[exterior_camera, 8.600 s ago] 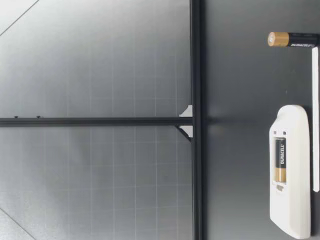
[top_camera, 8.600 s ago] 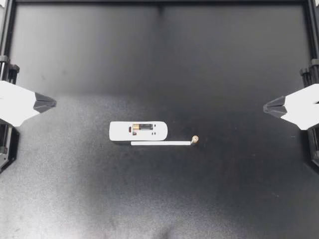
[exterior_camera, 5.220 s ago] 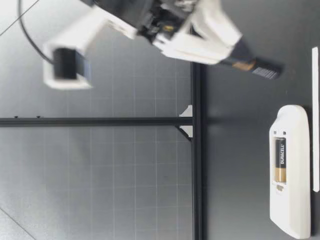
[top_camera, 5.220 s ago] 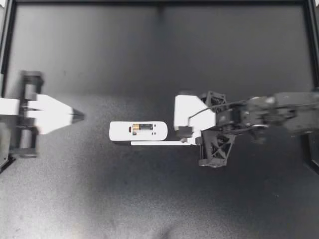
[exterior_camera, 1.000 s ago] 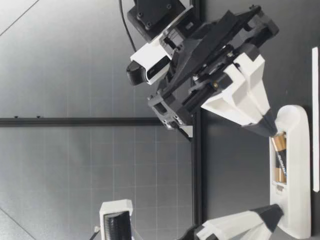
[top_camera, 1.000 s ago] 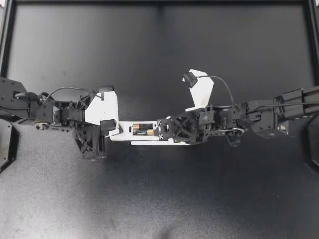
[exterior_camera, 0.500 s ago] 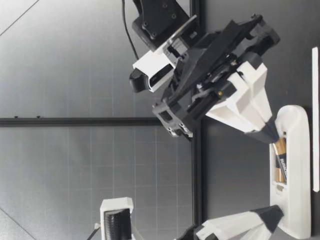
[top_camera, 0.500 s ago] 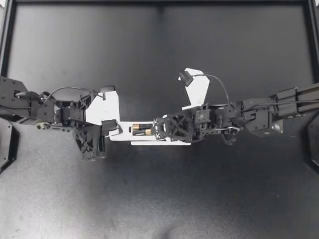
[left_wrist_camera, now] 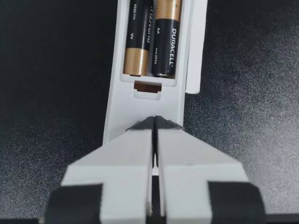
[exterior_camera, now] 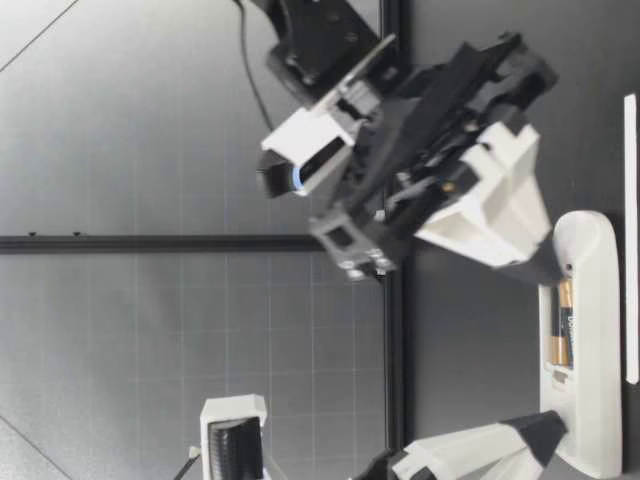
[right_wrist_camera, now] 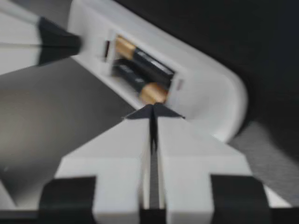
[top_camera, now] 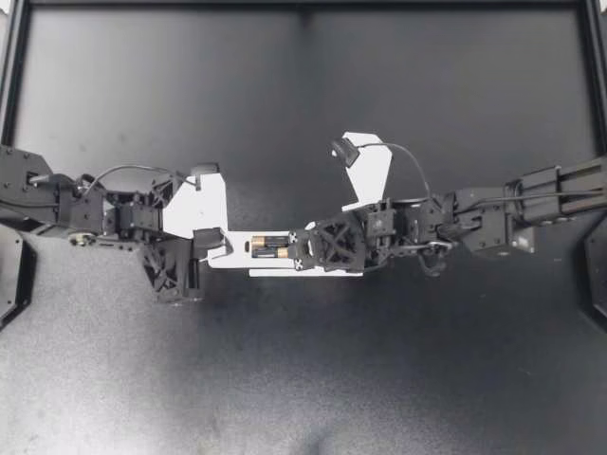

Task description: Place the battery into the slot of the remote controller.

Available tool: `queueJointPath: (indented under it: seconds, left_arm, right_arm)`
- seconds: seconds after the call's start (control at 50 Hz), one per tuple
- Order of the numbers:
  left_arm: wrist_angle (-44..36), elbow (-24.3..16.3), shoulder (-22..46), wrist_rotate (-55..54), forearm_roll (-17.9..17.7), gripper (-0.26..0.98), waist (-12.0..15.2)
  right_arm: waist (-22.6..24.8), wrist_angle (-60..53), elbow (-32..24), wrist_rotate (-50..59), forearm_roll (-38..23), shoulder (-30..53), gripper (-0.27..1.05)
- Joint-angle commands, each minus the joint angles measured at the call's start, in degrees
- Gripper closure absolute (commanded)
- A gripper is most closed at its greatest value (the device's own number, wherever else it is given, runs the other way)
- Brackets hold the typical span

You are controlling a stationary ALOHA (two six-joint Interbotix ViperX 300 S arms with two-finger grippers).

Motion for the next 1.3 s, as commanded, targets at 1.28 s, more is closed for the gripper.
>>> queueJointPath:
  seconds: [1.28]
  left_arm:
    - [-4.0, -12.3, 8.3, 0.1, -0.5, 0.88, -1.2]
  right_arm:
    - [-3.3, 8.0, 9.7, -4.0, -26.5, -21.8, 0.89]
